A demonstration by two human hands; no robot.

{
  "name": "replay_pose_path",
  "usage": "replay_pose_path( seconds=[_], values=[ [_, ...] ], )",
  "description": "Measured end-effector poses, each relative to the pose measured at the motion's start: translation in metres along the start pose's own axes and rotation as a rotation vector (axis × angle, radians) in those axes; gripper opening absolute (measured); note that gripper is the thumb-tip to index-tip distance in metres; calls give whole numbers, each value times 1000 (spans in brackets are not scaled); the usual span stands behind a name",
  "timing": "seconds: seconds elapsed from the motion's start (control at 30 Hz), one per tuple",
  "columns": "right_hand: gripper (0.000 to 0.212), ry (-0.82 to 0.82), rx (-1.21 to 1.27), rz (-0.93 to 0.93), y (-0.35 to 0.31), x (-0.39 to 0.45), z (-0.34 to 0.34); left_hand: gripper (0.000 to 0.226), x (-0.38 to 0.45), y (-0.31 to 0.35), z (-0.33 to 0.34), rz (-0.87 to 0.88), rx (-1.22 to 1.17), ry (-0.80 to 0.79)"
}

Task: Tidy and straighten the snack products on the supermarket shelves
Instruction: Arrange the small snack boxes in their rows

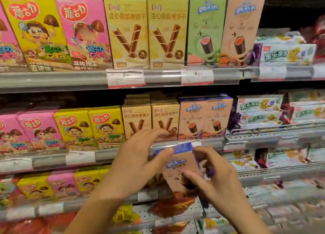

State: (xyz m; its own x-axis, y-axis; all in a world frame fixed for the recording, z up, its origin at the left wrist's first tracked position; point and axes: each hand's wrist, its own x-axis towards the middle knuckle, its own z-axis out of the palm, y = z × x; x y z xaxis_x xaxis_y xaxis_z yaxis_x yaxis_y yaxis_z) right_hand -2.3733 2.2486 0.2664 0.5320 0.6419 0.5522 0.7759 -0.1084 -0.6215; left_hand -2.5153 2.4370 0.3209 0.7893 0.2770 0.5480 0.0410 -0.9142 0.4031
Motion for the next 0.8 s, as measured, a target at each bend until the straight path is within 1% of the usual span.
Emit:
replay_pose_path(
  seconds=[0.07,0.17,0.23,0.3,0.37,0.43,0.57,0.6,0.67,0.7,0.8],
  values=[
    [45,-14,-66,79,22,-13,-4,56,-9,-19,23,-80,70,-30],
    [44,-52,-177,181,56,-27,-9,67,-24,-48,60,-171,221,-139],
    [48,-52,-263,260,76,-33,-12,69,-33,-61,80,-217,277,-167],
    [59,-57,-314,321,91,-36,-16,61,-38,-69,91,-211,310,-120],
    [72,-98,-351,332,102,-37,-21,55,-37,-73,99,-201,330,-58],
    [76,-106,-388,308,110,-36,-25,52,-33,-74,105,-195,367,-23],
    [61,-107,-413,288,124,-28,-30,55,-31,-74,121,-179,478,21],
    [55,-103,-425,292,128,-25,-29,57,-32,-75,125,-178,504,31],
    [35,-87,-442,307,135,-20,-28,59,-33,-78,131,-162,536,58],
    [31,-85,-455,305,139,-17,-27,60,-34,-80,134,-155,541,71],
    [37,-107,-456,275,148,-10,-25,60,-36,-85,139,-110,543,128]
  ],
)
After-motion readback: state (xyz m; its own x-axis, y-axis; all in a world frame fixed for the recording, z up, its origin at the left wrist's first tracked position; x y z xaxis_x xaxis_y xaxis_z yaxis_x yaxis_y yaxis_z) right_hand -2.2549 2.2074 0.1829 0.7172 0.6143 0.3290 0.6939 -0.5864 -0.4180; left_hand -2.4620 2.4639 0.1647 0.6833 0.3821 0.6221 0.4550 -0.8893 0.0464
